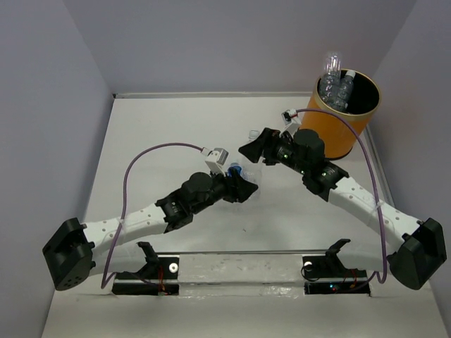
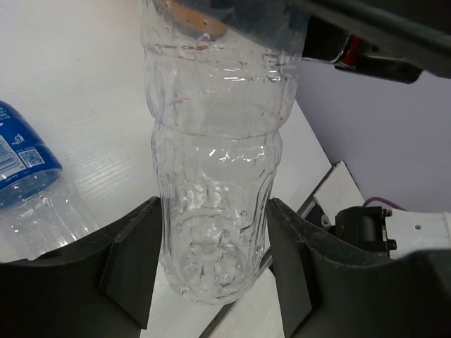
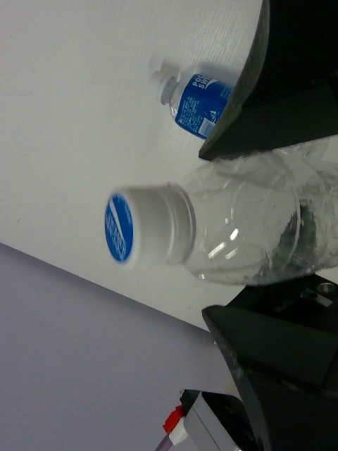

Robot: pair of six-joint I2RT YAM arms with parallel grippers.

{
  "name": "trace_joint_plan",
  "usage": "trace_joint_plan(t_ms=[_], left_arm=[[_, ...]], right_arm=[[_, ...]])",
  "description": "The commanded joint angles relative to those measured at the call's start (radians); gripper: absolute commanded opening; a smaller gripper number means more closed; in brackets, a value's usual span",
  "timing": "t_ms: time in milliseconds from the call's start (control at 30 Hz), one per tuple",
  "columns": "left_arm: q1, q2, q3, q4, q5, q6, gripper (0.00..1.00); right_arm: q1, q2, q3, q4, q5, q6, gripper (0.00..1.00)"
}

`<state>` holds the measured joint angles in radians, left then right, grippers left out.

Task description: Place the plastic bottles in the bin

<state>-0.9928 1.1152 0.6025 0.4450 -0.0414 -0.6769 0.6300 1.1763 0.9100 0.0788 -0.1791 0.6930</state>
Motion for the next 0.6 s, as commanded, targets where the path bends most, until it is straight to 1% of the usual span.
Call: trace_joint_plan(t_ms=[0,33,100,167,200,233,267,300,333,367,400,433,500,567], left_arm=[[0.0,-0.063,-0.001,0.026,0.037,0.069,0.46],[0.0,-0.069,0.0,0.014,0.037,0.077,0.58],[-0.001,-0.083,0.006,-0.012,0.034,0.088,0.81],[-0.001,-0.118,0.013,-0.07,0.009,0.096,0.95],[-0.001,-0.136,0.014,-0.097,-0.006,0.096,0.98],[-0.001,-0.175,0.017,-0.124,-0.024,0.096,0.98],[-0.001,-0.198,0.022,-0.176,-0.052,0.096,0.98],[0.0,-0.219,0.023,-0.201,-0.064,0.096,0.99],[0.0,-0.242,0.026,-0.225,-0.072,0.096,0.99],[-0.001,-0.288,0.031,-0.253,-0.075,0.091,0.98],[-0.001,-0.311,0.043,-0.305,-0.075,0.091,0.98],[-0.001,-0.357,0.046,-0.327,-0.069,0.092,0.98],[0.0,-0.421,0.056,-0.39,-0.061,0.097,0.98],[-0.001,-0.459,0.069,-0.443,-0.075,0.109,0.98]], right_arm=[[0.011,0.003,0.081,-0.076,0.039,-0.081,0.67],[0.011,-0.004,0.092,-0.086,0.053,-0.088,0.48],[0.011,-0.023,0.118,-0.143,0.105,-0.113,0.38],[0.002,-0.056,0.185,-0.2,0.266,-0.17,0.31],[-0.01,-0.063,0.217,-0.217,0.267,-0.193,0.3],[-0.025,-0.067,0.252,-0.243,0.338,-0.24,0.29],[-0.073,-0.063,0.321,-0.249,0.369,-0.265,0.29],[-0.104,-0.055,0.322,-0.251,0.398,-0.288,0.29],[-0.14,-0.044,0.392,-0.254,0.442,-0.321,0.29],[-0.18,-0.017,0.427,-0.252,0.461,-0.334,0.29],[-0.256,0.002,0.496,-0.251,0.481,-0.345,0.29],[-0.288,0.02,0.53,-0.234,0.548,-0.375,0.29],[-0.369,0.083,0.611,-0.197,0.633,-0.433,0.29],[-0.406,0.146,0.657,-0.117,0.688,-0.481,0.29]])
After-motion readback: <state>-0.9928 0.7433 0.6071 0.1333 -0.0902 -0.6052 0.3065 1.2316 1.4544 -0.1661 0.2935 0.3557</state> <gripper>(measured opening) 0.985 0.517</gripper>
